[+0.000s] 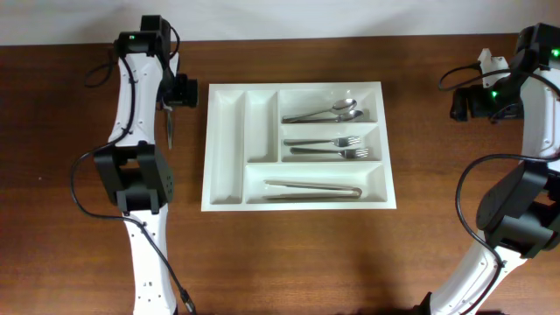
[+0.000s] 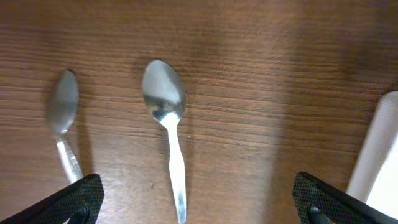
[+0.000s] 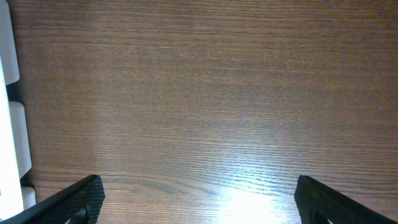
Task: Pack container
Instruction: 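Open the left gripper and withdraw it up to the left of the tray, then lower the left gripper onto the dark spoon left of the tray and close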
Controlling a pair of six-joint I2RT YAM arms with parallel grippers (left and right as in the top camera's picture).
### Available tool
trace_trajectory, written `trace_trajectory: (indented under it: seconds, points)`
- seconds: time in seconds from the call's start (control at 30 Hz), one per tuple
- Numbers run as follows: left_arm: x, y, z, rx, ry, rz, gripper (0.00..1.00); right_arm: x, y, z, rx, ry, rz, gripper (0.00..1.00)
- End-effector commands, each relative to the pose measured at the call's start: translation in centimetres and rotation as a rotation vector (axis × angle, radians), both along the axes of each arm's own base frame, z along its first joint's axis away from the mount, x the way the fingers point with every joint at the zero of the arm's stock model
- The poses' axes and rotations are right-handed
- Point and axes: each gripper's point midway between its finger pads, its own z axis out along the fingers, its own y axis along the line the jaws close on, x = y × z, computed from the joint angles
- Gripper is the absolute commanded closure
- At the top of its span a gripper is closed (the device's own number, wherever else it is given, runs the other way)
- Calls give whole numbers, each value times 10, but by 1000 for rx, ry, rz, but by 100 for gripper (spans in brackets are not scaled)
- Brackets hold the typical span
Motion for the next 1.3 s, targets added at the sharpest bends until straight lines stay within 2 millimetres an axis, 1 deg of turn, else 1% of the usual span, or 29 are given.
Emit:
trace_trajectory:
  seconds: [0.0, 0.13, 0.33, 0.57, 0.67, 0.97, 1.27]
  points:
    - [-7, 8, -31, -44, 63, 63, 1, 0, 1, -4, 8, 5, 11, 1]
    - [-10, 17, -40, -44, 84, 88, 1, 0, 1, -4, 8, 5, 11, 1]
    - [-14, 27, -45, -45, 101, 108, 1, 0, 1, -4, 8, 5, 11, 2]
    - [-12, 26, -45, -44, 93, 103, 1, 0, 1, -4, 8, 5, 11, 2]
    - [-11, 23, -45, -42, 96, 71, 1, 0, 1, -4, 8, 5, 11, 1]
    - [-18, 19, -59, -44, 139, 67, 1, 0, 1, -4, 8, 5, 11, 1]
    - [-18, 17, -60, -53, 143, 32, 1, 0, 1, -4, 8, 5, 11, 1]
